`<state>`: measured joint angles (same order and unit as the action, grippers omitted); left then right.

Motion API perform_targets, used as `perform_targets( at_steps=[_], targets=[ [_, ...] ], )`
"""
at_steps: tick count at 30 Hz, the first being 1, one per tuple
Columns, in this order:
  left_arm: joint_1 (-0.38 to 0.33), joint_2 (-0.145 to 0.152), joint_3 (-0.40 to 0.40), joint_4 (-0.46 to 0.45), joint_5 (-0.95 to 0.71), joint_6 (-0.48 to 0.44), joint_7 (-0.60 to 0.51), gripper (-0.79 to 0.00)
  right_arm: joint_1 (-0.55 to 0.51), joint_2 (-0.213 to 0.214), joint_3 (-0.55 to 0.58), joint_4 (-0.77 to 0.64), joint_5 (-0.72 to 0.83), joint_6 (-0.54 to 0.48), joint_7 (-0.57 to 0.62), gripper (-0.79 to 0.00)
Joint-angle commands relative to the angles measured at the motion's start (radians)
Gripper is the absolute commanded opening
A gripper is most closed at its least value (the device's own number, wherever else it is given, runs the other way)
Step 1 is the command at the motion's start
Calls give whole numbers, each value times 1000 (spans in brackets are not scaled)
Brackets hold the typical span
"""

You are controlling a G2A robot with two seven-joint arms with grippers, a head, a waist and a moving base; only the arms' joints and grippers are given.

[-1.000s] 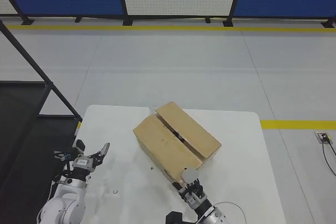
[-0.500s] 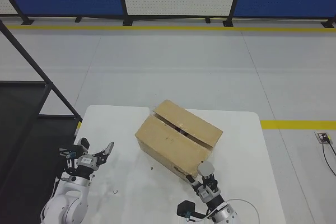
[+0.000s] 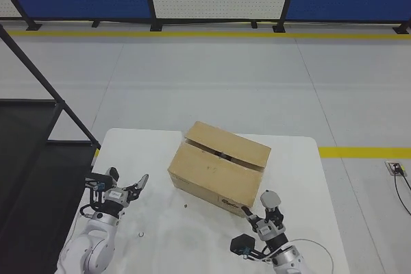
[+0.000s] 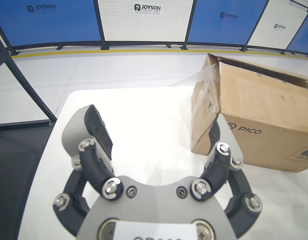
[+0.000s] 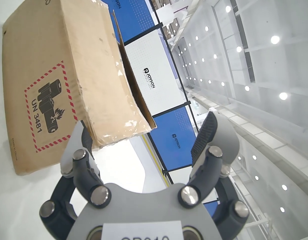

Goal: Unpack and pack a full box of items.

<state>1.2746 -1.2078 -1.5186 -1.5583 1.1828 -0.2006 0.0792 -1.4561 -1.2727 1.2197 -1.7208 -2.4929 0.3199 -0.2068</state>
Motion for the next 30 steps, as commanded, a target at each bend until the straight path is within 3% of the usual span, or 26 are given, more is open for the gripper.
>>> perform_targets(
  at_steps=[1, 9, 11, 17, 22, 30],
  targets=[
    [13, 1, 5, -16, 19, -11, -13, 0, -13, 3, 19, -8, 49, 4, -50, 0],
    [11, 1, 2, -11, 19, 2, -18, 0, -24, 12, 57, -4, 241, -71, -257, 0],
    [-24, -2, 7, 20, 4, 35, -39, 0, -10, 11, 66, 5, 292, -87, -280, 0],
    [-187, -16, 78, 200, 3, 40, -33, 0, 23, 15, 109, 58, 469, -160, -424, 0],
    [-302, -32, 150, 355, 26, 41, 7, 0, 13, 16, 144, 92, 562, -157, -502, 0],
    [-438, -63, 274, 546, 75, 19, 71, 0, -6, 10, 185, 115, 686, -94, -450, 0]
  ],
)
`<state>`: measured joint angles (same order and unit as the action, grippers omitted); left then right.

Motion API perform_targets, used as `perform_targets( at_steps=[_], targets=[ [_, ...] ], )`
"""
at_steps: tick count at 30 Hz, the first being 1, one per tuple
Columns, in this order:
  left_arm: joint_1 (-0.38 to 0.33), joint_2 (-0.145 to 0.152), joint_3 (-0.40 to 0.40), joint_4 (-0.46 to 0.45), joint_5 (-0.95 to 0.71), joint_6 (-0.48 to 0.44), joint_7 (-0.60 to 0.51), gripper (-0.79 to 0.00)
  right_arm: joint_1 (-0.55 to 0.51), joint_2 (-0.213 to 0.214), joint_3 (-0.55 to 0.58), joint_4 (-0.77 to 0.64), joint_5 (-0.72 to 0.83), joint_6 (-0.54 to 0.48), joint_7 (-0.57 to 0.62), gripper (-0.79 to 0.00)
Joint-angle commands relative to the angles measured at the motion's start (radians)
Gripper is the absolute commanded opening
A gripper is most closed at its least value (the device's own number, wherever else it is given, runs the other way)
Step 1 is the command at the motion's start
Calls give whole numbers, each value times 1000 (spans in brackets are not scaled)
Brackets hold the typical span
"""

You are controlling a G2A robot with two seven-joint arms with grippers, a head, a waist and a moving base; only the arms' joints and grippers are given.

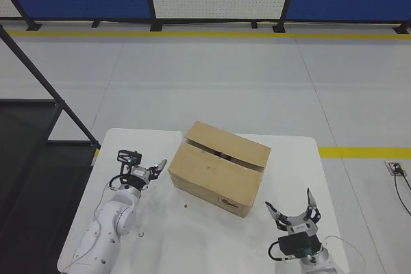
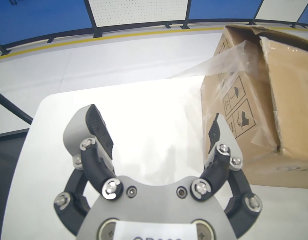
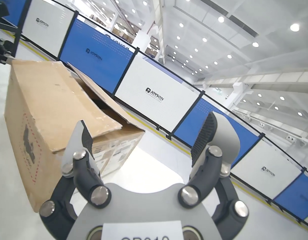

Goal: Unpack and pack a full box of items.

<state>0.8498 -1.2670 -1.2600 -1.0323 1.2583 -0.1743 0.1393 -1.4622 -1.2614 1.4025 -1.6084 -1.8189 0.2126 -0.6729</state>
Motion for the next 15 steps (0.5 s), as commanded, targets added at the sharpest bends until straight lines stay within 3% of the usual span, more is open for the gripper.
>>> perform_targets(
  at_steps=[1, 9, 15],
  targets=[
    [-22, -7, 27, 33, 4, -17, 19, 0, 2, -3, 4, 6, 22, 26, 29, 0],
    [-50, -18, 62, 95, 19, -49, 53, 0, 27, -7, 7, 28, 50, 17, 43, 0],
    [-24, -12, 52, 73, 23, -109, 71, 0, 53, -9, 6, 34, 52, 2, 42, 0]
  ],
)
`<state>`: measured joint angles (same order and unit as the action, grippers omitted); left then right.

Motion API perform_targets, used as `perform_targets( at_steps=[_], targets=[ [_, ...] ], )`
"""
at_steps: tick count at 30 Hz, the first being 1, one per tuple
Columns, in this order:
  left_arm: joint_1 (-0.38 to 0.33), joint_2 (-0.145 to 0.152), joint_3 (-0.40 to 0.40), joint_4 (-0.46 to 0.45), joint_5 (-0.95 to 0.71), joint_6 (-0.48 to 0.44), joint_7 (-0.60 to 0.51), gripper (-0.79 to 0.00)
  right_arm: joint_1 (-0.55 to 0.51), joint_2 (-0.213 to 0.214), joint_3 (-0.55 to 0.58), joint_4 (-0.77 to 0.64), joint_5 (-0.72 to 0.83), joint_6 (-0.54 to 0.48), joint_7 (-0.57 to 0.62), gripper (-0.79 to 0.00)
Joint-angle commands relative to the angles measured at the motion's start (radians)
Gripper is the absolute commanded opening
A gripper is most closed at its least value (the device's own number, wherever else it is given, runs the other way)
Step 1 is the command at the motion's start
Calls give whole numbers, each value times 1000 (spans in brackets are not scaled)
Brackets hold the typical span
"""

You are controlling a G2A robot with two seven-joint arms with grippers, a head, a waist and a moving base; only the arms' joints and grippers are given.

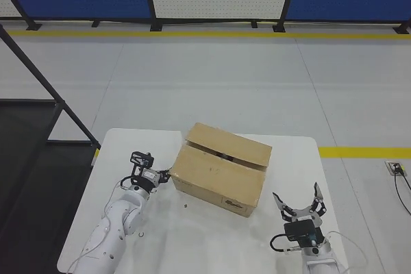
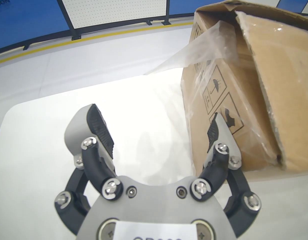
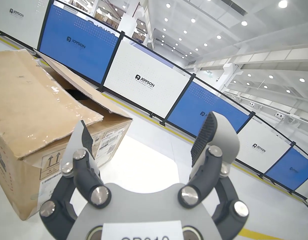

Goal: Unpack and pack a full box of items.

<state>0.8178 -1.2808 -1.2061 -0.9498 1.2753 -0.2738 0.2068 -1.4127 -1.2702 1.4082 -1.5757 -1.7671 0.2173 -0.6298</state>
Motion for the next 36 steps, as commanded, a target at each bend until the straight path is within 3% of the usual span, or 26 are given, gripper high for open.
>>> perform_targets(
  at_steps=[1, 14, 24, 36],
  targets=[
    [17, 4, -4, -19, 12, -14, 8, 0, 7, 0, 1, 1, 2, -7, -3, 0],
    [157, 27, -46, -199, 45, -61, -1, 0, 34, -2, 7, 7, 2, -35, -8, 0],
    [259, 43, -84, -341, 62, -80, -24, 0, 15, -8, 38, -5, 82, 22, -52, 0],
    [319, 51, -80, -405, 106, -114, -37, 0, 4, -11, 38, -13, 73, 17, -67, 0]
  ],
)
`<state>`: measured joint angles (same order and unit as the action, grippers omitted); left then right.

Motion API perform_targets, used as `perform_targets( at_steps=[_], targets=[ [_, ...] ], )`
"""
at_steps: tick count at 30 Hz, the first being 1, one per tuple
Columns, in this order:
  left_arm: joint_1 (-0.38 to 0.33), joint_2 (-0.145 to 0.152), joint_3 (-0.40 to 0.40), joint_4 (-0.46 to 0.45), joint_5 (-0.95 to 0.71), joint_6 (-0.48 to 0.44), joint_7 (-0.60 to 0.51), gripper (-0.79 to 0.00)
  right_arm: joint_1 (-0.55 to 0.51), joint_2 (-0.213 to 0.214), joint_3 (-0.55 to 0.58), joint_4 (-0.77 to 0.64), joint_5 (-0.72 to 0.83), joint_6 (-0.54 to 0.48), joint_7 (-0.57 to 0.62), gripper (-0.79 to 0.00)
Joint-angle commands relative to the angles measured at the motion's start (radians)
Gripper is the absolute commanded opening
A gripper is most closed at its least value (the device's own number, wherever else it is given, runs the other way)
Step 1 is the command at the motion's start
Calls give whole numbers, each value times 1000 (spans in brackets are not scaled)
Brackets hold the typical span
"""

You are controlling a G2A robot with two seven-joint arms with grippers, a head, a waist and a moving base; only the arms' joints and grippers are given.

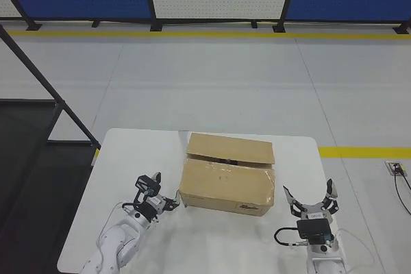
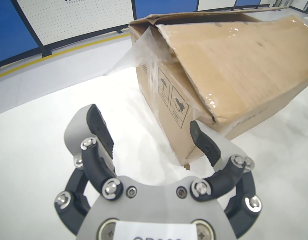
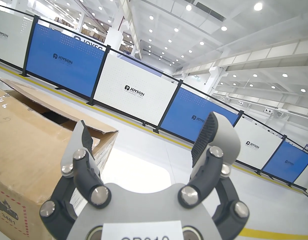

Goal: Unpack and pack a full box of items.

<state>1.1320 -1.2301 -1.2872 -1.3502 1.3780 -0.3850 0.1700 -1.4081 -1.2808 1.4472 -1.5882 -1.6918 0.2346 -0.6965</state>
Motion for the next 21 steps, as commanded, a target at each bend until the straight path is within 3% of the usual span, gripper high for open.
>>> perform_targets(
  at_steps=[1, 7, 11, 15, 21],
  targets=[
    [9, 1, 2, -8, 6, -4, -1, 0, -2, -1, -1, -1, -2, 0, -1, 0],
    [20, 2, -18, -13, -5, 35, 22, 0, -10, -2, -1, -6, -6, -1, -3, 0],
    [-3, -6, -29, 12, -65, 126, -10, 0, -17, -4, -3, -7, -8, 3, -8, 0],
    [-57, -17, 2, 71, -79, 162, -62, 0, -21, -5, -2, -8, -6, 3, -14, 0],
    [-97, -30, 60, 111, -64, 141, -44, 0, -36, -6, 6, -6, -2, 6, -26, 0]
  ],
)
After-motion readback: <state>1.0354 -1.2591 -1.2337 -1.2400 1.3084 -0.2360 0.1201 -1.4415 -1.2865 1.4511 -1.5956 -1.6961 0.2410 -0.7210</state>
